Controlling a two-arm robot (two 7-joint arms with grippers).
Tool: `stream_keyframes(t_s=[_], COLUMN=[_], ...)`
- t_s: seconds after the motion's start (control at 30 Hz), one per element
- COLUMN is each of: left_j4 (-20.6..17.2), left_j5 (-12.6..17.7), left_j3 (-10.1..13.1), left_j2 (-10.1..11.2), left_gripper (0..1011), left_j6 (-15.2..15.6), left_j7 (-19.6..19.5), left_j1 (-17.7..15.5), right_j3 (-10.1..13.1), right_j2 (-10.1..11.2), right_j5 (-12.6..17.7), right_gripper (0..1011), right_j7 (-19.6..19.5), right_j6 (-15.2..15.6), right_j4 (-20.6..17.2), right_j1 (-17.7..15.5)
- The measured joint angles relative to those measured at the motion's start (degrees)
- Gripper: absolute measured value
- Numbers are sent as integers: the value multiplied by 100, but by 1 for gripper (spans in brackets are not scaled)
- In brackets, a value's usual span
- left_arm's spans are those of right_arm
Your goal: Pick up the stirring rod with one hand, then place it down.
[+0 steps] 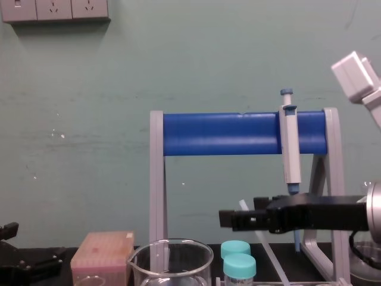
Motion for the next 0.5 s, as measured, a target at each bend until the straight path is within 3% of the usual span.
stream_keyframes(t_s=[0.5], left_j4=[0], left_j5=[0], left_j3=[0], left_j2=[0], left_gripper=[1000], left_j6=[0], left_j7=[0], left_j1=[0], right_j3=[-145], right_j2=[7], right_j5=[-145], right_gripper=[1003], right_j7=[49], right_j6=[237], right_j4=[151], right_j1=[93])
